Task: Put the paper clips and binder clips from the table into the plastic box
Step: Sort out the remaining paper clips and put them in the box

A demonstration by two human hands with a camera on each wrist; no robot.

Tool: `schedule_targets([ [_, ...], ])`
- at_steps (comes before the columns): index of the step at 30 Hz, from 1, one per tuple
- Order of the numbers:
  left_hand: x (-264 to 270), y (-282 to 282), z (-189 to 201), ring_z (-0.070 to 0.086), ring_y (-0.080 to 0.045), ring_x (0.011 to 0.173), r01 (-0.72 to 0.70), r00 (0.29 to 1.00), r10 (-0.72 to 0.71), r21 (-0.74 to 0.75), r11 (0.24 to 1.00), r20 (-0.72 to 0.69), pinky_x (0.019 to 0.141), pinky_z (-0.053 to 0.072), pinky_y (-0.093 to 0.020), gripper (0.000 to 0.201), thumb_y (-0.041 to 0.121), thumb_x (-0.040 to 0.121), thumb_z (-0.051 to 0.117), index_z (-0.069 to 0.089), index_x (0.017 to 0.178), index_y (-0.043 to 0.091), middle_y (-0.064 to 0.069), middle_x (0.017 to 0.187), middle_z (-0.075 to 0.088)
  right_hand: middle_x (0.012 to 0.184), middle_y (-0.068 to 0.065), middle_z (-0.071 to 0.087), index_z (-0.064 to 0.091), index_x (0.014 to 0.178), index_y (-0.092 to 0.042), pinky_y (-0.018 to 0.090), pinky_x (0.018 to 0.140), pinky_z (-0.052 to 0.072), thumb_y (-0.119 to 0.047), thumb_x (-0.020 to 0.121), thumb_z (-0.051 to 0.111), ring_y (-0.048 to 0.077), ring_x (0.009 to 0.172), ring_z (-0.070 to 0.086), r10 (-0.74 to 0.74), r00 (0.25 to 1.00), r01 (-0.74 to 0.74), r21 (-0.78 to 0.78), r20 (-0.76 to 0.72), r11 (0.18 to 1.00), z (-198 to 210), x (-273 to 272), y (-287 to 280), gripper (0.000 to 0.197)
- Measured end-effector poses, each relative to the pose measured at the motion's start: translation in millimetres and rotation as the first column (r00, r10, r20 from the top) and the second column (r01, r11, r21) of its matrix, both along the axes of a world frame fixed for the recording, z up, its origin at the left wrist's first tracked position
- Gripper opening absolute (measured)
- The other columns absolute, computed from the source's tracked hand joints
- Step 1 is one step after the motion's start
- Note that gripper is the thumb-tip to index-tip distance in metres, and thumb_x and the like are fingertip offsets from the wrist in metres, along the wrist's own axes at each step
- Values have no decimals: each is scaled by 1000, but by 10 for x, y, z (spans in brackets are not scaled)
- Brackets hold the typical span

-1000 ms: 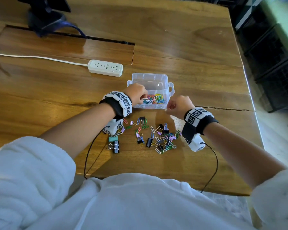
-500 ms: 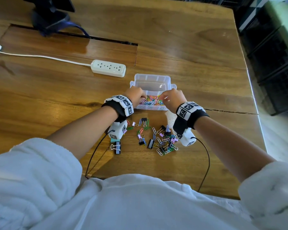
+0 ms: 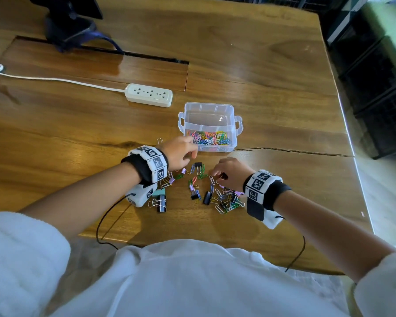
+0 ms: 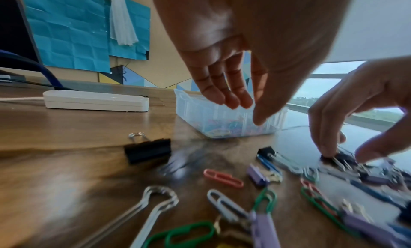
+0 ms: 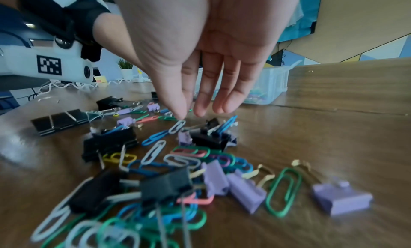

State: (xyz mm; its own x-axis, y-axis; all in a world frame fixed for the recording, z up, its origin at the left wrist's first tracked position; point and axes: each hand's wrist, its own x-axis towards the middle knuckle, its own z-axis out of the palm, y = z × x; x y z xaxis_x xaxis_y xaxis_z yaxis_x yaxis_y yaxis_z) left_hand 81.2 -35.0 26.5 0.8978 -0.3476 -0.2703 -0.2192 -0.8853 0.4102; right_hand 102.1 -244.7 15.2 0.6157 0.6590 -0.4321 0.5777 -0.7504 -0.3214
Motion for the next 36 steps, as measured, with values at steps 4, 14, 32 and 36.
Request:
schedule_targets([
  [4,-156,73,-38,49,-22,112,66,985,-36,172,983,-171,91,44,-33,39,11,81,64,54,119,15,-6,116,51,115,0,58,57,121,-21,33,98,40,-25,84,61,21,114,44,29,999,-29,-47,14,998,-71,-84,25,37],
  [14,-311,159,-90,53,-21,109,40,964,17,210,977,-265,79,42,-28,33,17,86,61,55,118,14,-5,121,52,113,-2,60,61,114,-23,29,95,42,-11,82,60,18,109,47,145,989,-146,-54,-11,988,-90,-191,72,33],
  [32,-352,-24,-144,57,-22,107,-165,964,184,110,980,-194,86,50,-34,25,-1,82,63,63,104,11,-5,113,61,101,0,70,67,102,-17,18,78,46,-11,81,65,6,76,53,-12,994,11,-13,-106,1000,-112,-132,145,22],
  [36,-382,-59,-186,58,-21,93,-218,950,210,-10,976,-230,81,52,-33,34,-12,75,56,59,101,11,-4,100,60,106,-1,67,66,107,-18,17,79,42,-12,82,64,6,81,50,-52,996,53,20,-77,998,-93,-83,112,25],
])
